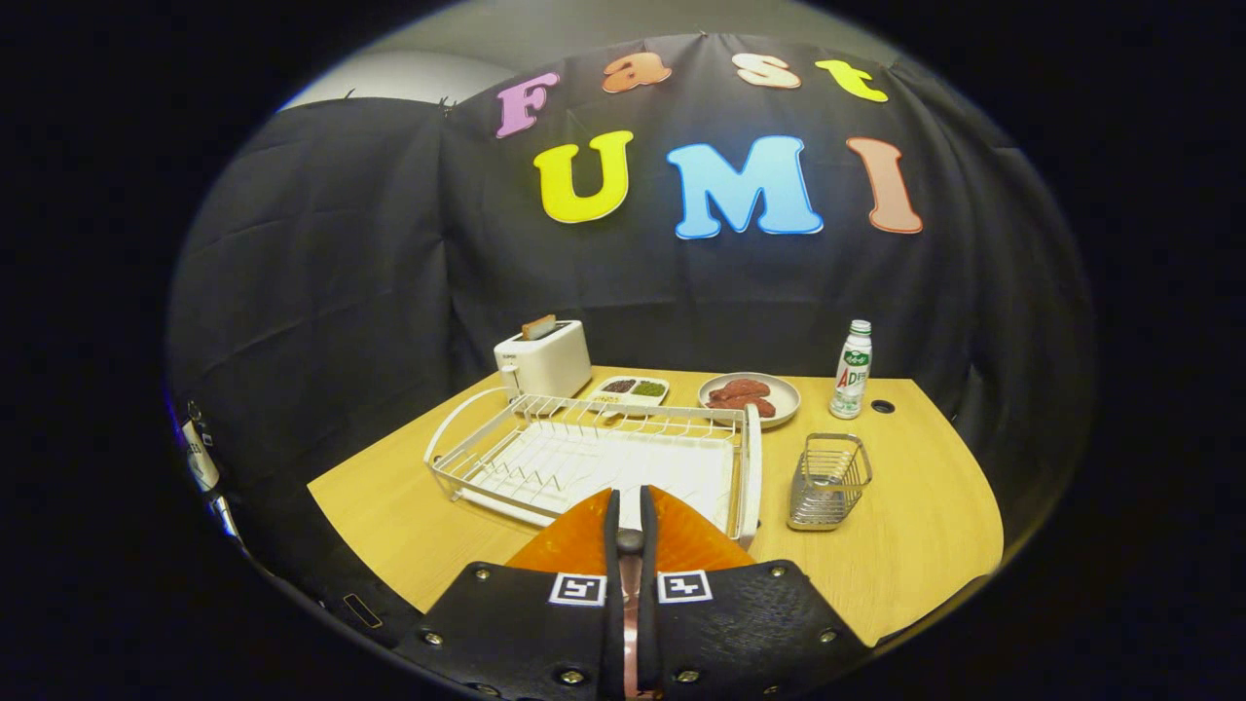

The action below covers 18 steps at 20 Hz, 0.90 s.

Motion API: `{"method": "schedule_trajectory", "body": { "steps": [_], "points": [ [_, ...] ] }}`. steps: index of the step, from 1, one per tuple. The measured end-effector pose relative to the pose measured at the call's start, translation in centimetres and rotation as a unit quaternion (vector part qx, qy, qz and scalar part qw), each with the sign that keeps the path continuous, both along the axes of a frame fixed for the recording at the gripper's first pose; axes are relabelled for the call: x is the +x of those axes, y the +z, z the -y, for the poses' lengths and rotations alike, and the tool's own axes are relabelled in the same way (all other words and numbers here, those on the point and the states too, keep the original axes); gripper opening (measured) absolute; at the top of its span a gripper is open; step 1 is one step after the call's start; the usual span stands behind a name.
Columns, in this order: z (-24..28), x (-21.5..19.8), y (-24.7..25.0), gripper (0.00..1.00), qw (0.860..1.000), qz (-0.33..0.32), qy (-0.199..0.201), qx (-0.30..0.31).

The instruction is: Take the plate from the dish rack, then take the spoon from the basket and place it into the plate.

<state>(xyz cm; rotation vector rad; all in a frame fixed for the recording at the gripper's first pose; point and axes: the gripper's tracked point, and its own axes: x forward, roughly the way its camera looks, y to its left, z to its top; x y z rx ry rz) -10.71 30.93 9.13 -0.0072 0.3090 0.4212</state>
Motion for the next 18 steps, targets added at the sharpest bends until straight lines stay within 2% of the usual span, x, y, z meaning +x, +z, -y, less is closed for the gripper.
{"method": "schedule_trajectory", "body": {
  "steps": [6,10,14,15,18],
  "points": [
    [0.4,0.4,-2.4,0.05,1.000,-0.017,0.017,-0.010],
    [1.2,0.7,-2.4,0.11,0.999,-0.026,0.021,-0.006],
    [2.9,1.4,-0.7,0.16,1.000,-0.007,0.014,-0.020],
    [3.7,1.8,0.0,0.20,1.000,0.002,0.006,-0.026],
    [5.3,2.8,2.1,0.21,1.000,0.017,-0.015,-0.018]
  ]
}}
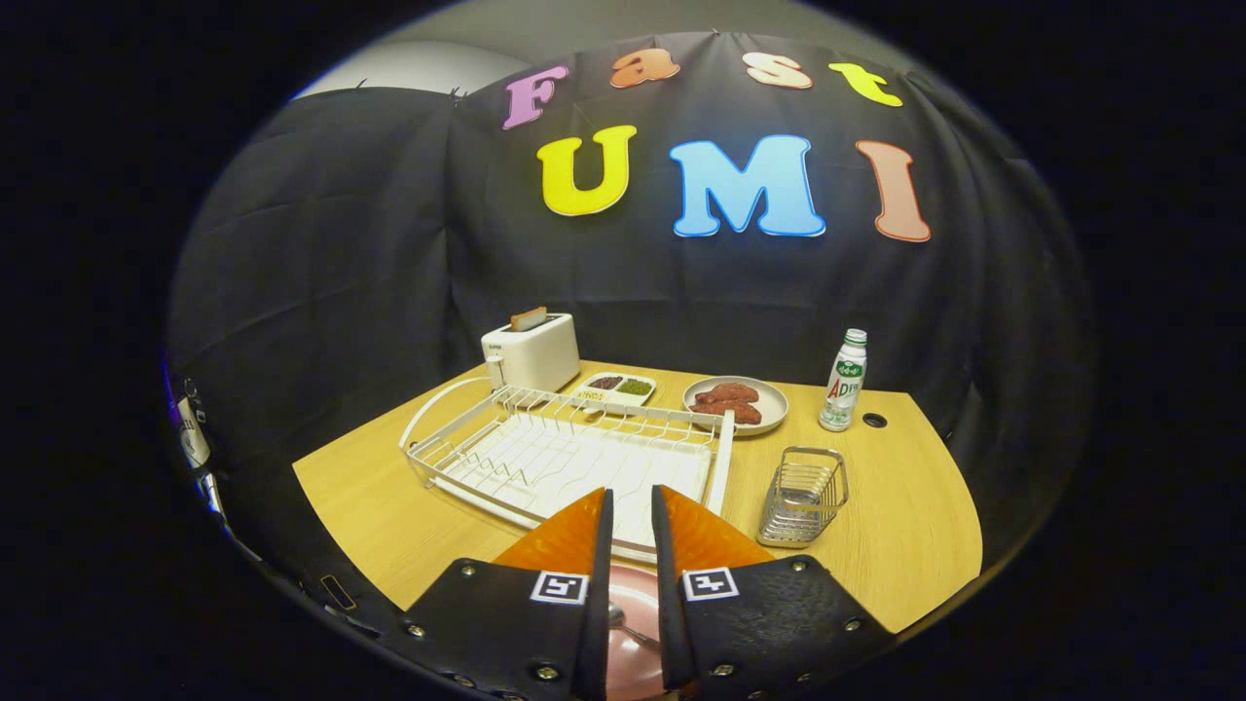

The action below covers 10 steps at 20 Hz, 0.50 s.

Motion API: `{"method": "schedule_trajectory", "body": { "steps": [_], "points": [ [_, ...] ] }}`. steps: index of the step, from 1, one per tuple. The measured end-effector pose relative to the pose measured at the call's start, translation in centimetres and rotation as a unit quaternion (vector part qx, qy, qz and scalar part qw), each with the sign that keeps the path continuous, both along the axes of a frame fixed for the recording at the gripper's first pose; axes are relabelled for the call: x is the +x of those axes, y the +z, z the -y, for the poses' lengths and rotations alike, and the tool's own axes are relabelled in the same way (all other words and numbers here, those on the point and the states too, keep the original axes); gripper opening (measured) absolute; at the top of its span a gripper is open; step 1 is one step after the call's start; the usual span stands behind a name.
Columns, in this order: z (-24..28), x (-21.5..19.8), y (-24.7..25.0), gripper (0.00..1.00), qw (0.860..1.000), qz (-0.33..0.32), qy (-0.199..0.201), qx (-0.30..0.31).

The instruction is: Take the plate from the dish rack, then take the spoon from the basket and place it into the plate.

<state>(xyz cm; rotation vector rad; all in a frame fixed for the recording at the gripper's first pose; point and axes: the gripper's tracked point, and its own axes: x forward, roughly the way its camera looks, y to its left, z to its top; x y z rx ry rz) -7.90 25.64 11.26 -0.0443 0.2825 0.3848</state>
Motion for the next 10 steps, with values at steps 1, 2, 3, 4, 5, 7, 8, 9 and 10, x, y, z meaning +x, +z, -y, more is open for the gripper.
{"method": "schedule_trajectory", "body": {
  "steps": [1,2,3,4,5,7,8,9,10],
  "points": [
    [0.9,0.4,0.8,0.21,1.000,0.006,-0.012,0.004],
    [1.9,0.5,1.7,0.21,1.000,0.015,-0.025,0.008],
    [2.9,0.7,2.7,0.21,0.999,0.023,-0.039,0.010],
    [3.8,0.8,3.4,0.21,0.998,0.032,-0.052,0.012],
    [4.7,0.8,4.2,0.21,0.997,0.041,-0.062,0.013],
    [6.4,0.9,5.5,0.21,0.995,0.056,-0.086,0.012],
    [7.2,0.9,6.2,0.21,0.993,0.064,-0.097,0.013],
    [8.2,0.9,6.8,0.21,0.991,0.072,-0.111,0.012],
    [9.3,0.8,7.5,0.21,0.989,0.082,-0.125,0.012]
  ]
}}
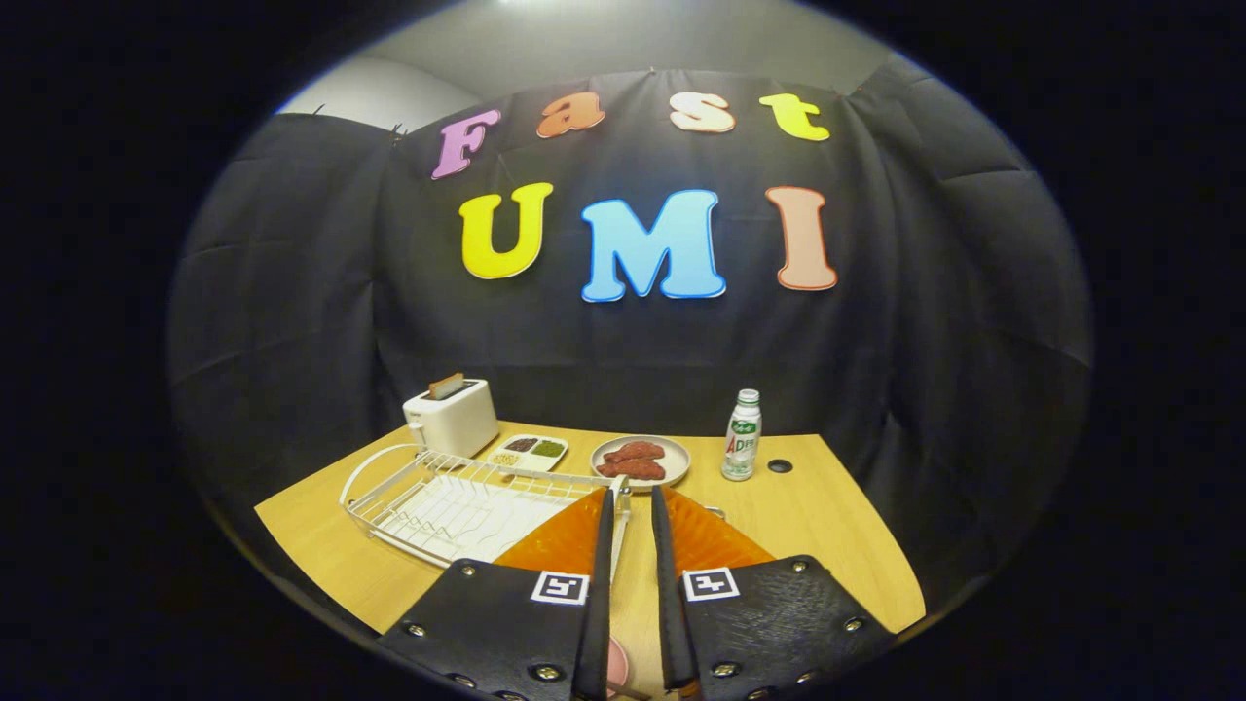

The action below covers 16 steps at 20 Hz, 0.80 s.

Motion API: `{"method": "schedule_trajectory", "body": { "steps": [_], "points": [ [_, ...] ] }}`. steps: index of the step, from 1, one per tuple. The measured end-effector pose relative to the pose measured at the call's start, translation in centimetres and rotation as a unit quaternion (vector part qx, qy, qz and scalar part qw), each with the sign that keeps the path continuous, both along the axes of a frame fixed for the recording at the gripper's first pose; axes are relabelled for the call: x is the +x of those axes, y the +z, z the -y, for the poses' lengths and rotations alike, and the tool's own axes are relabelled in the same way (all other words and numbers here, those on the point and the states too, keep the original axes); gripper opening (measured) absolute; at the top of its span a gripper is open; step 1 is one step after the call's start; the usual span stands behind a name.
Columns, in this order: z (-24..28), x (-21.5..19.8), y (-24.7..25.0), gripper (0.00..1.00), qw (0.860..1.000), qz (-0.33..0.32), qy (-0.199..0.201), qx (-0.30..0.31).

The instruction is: Take the plate from the dish rack, then take the spoon from the basket and place it into the plate.

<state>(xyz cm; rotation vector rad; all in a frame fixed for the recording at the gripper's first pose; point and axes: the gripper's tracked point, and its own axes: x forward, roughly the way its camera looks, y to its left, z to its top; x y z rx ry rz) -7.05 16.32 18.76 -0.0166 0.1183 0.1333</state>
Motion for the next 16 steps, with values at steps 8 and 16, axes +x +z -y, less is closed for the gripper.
{"method": "schedule_trajectory", "body": {
  "steps": [8,16],
  "points": [
    [8.1,0.0,2.1,0.21,0.996,0.037,-0.079,0.003],
    [12.9,2.7,0.4,0.75,0.997,0.048,-0.067,0.007]
  ]
}}
